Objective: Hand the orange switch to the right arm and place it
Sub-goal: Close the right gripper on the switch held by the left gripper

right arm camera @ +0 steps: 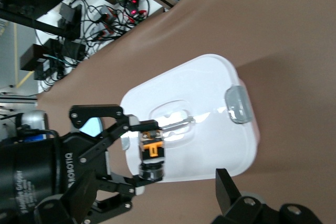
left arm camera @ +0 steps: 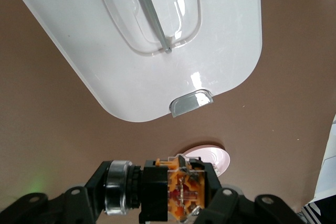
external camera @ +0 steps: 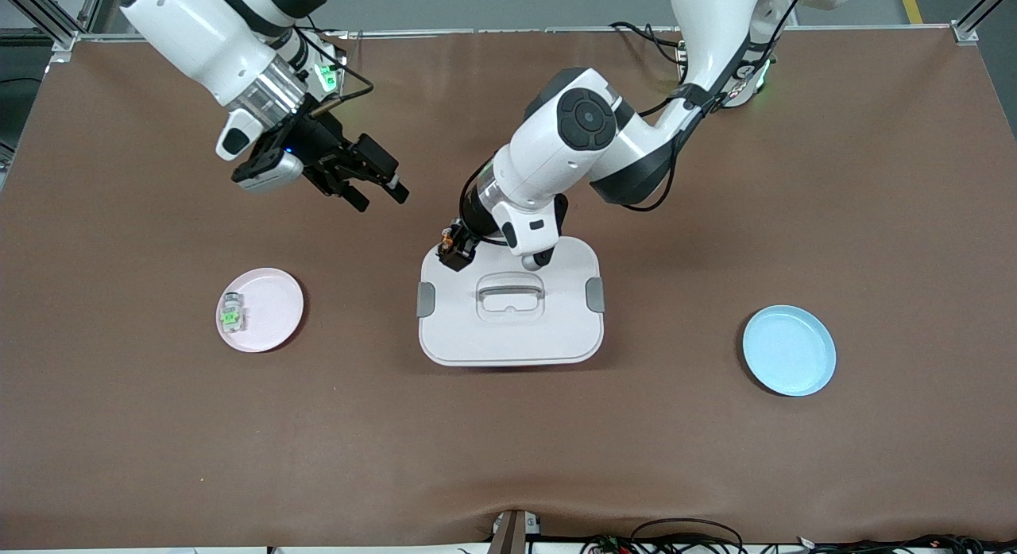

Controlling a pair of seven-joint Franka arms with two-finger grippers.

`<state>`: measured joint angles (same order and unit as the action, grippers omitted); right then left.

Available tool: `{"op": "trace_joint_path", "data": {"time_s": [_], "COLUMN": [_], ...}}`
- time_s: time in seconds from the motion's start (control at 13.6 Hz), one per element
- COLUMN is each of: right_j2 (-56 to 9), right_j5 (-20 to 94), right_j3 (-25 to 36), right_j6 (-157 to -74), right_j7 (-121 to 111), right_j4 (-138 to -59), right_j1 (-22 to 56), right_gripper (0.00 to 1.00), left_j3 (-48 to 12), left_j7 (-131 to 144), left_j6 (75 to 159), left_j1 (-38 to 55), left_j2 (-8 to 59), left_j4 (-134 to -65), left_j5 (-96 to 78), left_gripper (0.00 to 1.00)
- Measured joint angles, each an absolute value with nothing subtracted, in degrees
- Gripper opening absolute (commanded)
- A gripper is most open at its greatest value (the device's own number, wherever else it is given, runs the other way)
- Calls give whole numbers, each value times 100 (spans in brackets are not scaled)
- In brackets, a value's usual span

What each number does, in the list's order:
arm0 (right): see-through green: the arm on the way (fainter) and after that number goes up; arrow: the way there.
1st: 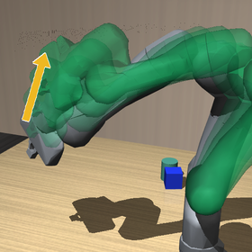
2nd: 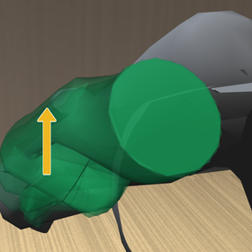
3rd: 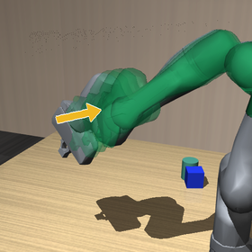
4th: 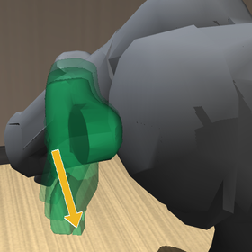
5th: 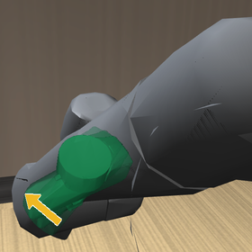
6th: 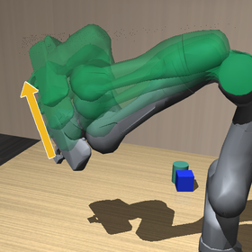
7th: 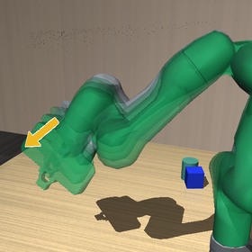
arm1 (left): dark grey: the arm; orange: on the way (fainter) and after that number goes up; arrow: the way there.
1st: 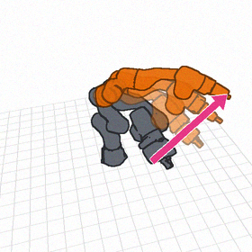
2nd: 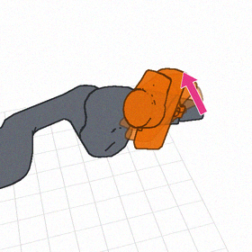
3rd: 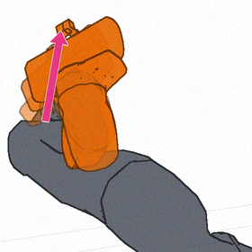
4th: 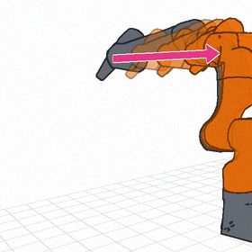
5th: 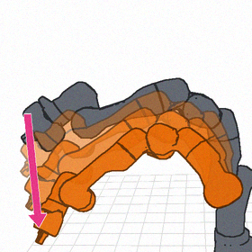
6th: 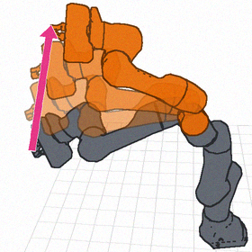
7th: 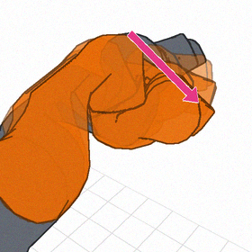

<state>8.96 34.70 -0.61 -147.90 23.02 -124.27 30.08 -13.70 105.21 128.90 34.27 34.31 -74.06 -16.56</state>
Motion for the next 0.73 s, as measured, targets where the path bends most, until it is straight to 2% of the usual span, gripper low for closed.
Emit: {"op": "trace_joint_path", "data": {"time_s": [0.37,0.73], "right_j2": [501,78], "right_j5": [4287,4382], "right_j3": [-53,-53], "right_j6": [-15287,-15787], "right_j7": [1440,1200], "right_j4": [-12429,-12429], "right_j1": [3167,3362], "right_gripper": [100,100], "left_j3": [-1370,-1370], "left_j7": [10521,10521], "left_j6": [12890,12890], "left_j1": [3527,3545], "left_j2": [3434,3434], "left_j4": [-7393,-7344], "left_j5": [-1656,-1656], "left_gripper": [0,0]}}
